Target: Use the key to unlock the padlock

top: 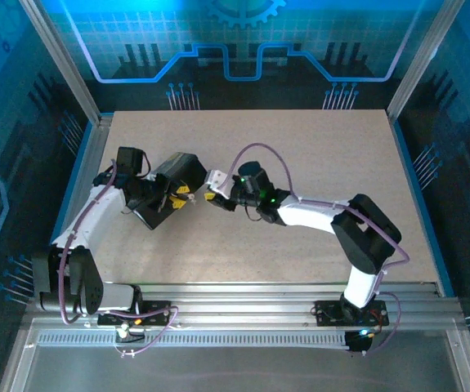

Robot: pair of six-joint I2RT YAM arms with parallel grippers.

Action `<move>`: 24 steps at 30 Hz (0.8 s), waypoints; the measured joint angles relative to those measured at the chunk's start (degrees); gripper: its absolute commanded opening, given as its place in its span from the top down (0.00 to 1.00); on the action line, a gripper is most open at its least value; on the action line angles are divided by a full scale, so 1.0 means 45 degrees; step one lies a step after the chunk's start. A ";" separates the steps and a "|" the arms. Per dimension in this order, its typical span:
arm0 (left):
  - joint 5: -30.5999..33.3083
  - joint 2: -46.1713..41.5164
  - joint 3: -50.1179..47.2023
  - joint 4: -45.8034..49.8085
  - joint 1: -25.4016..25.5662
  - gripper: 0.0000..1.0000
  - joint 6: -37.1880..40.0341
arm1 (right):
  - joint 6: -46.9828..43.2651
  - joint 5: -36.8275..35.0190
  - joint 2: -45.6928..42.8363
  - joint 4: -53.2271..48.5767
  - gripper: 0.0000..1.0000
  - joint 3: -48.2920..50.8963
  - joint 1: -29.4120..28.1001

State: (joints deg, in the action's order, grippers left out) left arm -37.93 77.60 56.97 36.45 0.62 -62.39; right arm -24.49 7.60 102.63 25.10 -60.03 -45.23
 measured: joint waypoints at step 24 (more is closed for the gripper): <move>-0.0063 0.0000 0.0141 0.0325 0.0000 1.00 -0.0073 | -0.3721 -0.1593 0.0733 0.3113 0.70 0.0967 -0.1175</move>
State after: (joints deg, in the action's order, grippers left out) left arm -38.22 77.60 57.60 37.91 0.62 -62.72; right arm -41.23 0.43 105.93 39.11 -55.68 -50.52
